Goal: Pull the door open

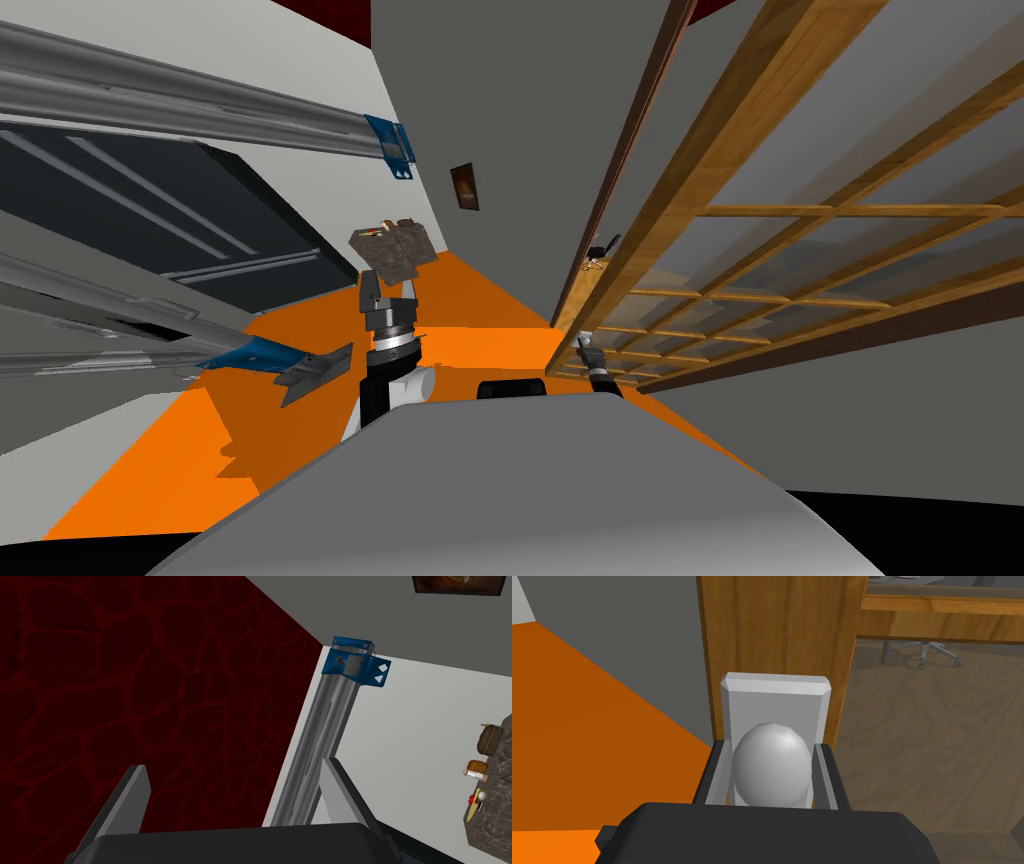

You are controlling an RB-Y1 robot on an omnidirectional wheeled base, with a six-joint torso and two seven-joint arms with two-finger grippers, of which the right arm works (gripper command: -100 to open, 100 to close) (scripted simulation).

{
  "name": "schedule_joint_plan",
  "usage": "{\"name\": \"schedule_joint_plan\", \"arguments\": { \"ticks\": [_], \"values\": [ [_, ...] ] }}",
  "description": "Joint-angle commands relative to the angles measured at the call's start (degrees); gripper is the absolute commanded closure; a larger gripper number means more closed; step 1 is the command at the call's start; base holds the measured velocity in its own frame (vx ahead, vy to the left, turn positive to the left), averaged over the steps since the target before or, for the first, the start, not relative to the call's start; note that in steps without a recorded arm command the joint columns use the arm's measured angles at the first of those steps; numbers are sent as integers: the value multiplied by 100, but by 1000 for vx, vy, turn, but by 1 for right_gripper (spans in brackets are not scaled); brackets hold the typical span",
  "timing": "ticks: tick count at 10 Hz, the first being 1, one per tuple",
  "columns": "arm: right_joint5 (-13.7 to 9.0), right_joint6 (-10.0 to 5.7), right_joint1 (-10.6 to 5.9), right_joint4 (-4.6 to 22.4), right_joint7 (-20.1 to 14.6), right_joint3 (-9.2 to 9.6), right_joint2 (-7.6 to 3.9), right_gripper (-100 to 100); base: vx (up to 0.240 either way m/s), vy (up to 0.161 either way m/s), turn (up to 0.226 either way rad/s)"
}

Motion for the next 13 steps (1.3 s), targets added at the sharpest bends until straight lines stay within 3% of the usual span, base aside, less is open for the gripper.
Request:
{"name": "schedule_joint_plan", "arguments": {
  "ticks": [1,7,8,9,13],
  "values": [
    [43,-117,56,9,-98,97,-81,100,-180,-48,128],
    [211,-579,276,43,-486,479,-401,100,-228,-39,123],
    [227,-624,298,46,-524,516,-432,100,-196,-29,79],
    [213,-560,286,33,-476,485,-410,100,-83,-10,13],
    [282,-807,327,184,-653,639,-498,100,-168,-47,126]
  ]
}}
